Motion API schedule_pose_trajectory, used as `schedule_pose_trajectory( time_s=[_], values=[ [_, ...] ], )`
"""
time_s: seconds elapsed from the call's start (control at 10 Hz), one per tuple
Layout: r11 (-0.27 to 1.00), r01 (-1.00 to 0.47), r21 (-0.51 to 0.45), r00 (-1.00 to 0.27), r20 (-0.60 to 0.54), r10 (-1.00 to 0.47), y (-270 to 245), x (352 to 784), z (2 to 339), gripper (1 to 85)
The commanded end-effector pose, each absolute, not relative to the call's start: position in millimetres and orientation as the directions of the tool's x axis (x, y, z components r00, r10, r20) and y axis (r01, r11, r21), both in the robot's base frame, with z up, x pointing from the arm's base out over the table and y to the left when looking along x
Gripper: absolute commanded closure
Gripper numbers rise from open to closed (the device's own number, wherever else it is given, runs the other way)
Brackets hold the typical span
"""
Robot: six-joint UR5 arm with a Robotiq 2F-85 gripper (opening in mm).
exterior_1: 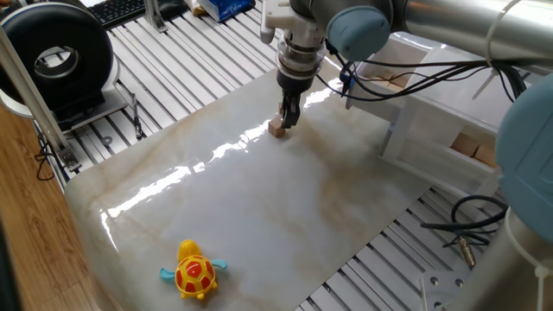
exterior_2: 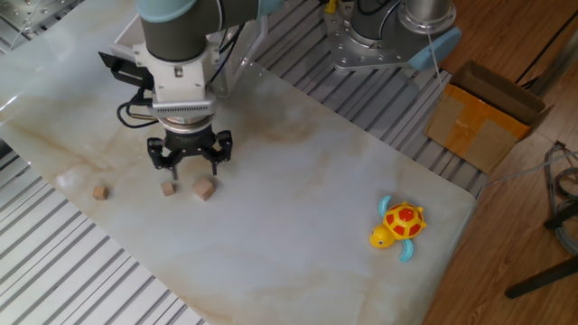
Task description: Take something out of a drawer
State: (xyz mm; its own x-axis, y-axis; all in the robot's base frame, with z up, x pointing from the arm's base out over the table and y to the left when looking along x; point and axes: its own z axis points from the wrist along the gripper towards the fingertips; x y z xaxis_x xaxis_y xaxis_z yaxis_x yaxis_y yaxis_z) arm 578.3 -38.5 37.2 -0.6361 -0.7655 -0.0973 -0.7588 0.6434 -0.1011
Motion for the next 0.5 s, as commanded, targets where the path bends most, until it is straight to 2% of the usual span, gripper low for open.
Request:
schedule_pose_trajectory(
  time_s=[0.0,0.4],
  values=[
    [0.636,-0.764,-0.106,-0.627,-0.106,-0.772,-41.2,582.7,49.9,0.7],
    [0.629,-0.771,-0.101,-0.621,-0.104,-0.777,-42.6,583.8,57.9,0.7]
  ],
)
